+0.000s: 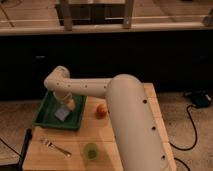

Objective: Wipe tray with sponge

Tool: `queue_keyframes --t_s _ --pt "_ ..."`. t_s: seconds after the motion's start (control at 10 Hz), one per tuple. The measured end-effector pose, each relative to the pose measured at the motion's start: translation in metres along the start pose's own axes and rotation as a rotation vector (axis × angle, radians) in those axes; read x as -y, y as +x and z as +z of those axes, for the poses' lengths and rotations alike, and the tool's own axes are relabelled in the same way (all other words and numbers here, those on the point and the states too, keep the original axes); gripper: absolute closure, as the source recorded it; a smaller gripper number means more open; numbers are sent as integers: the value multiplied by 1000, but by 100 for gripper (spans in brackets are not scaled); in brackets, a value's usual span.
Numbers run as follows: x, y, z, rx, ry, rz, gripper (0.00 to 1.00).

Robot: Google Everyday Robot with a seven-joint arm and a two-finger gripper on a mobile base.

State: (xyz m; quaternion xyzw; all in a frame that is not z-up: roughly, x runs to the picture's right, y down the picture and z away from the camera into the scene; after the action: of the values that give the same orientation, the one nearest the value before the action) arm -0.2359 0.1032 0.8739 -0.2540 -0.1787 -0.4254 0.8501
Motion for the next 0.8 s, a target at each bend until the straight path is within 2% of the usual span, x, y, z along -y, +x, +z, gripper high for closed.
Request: queue_keyframes --t_s 0.5,0.8 --pt "-12 -2 10 48 -25 23 99" --pt "-9 15 8 55 -12 57 99"
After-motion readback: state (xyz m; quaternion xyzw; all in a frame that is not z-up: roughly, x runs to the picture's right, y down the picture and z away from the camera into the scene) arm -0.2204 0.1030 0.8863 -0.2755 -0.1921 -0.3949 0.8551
